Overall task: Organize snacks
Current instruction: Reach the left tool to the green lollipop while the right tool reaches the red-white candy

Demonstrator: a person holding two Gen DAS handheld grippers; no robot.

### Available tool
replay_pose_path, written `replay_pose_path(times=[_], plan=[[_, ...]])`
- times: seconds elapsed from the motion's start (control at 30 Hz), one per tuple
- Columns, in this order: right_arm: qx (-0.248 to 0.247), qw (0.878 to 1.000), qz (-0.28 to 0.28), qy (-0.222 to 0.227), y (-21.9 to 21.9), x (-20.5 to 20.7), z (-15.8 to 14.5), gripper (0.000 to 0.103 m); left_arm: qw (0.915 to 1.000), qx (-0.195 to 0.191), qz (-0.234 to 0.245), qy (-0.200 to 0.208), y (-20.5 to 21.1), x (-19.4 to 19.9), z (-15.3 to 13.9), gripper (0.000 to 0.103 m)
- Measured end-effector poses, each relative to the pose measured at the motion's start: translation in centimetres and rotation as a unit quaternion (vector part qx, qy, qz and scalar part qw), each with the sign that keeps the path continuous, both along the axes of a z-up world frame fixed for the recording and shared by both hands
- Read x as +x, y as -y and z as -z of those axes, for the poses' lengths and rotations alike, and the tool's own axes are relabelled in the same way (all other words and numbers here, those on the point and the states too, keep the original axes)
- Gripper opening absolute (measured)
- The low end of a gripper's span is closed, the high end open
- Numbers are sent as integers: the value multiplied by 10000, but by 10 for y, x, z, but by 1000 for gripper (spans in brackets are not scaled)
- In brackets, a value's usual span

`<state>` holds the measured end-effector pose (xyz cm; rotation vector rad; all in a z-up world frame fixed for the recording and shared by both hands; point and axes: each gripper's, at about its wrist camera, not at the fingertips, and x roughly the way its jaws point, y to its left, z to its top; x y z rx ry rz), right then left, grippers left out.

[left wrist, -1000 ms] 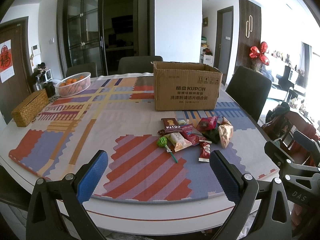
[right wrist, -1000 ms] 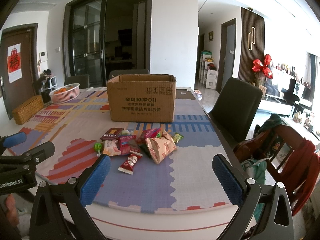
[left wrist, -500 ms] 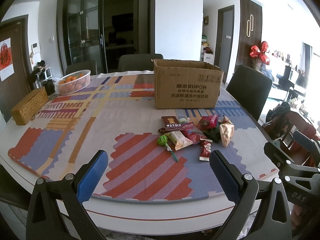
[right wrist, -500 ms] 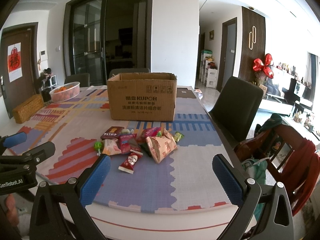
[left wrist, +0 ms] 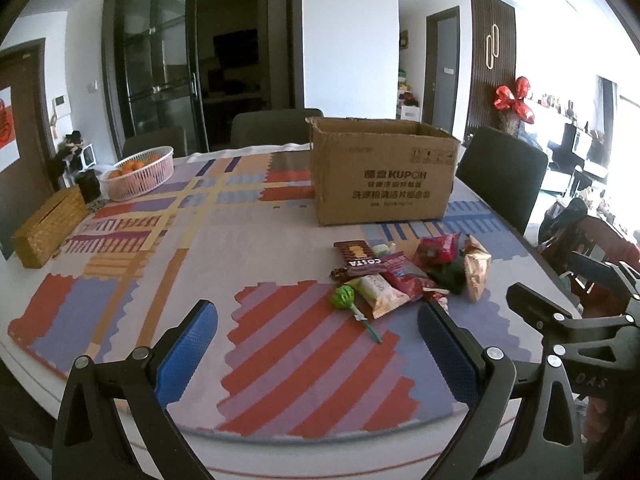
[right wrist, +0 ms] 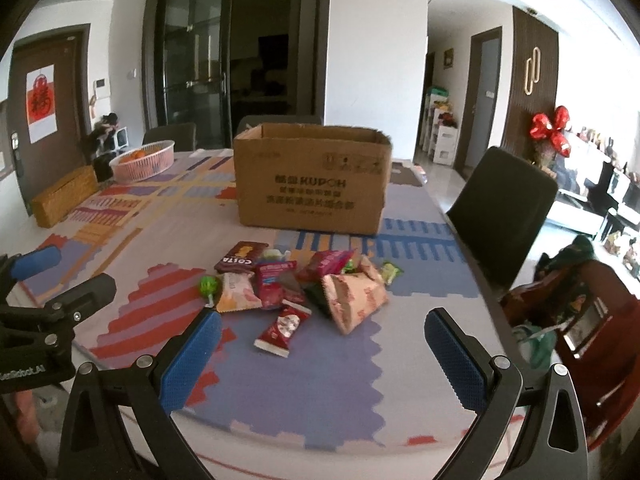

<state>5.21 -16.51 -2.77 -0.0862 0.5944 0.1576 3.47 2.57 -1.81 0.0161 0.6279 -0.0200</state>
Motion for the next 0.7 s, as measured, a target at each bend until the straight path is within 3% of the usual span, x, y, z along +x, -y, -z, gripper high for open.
replay_pose_path(times=[0.27,0.7], plan=[[146,9982,-161,-565,-19,35,24,101,9996,33,210,-195,-9,32,20,89],[242,9896,-121,-1414,-32,80,67,80,9953,-292,455,-800,-12,90,63,73]])
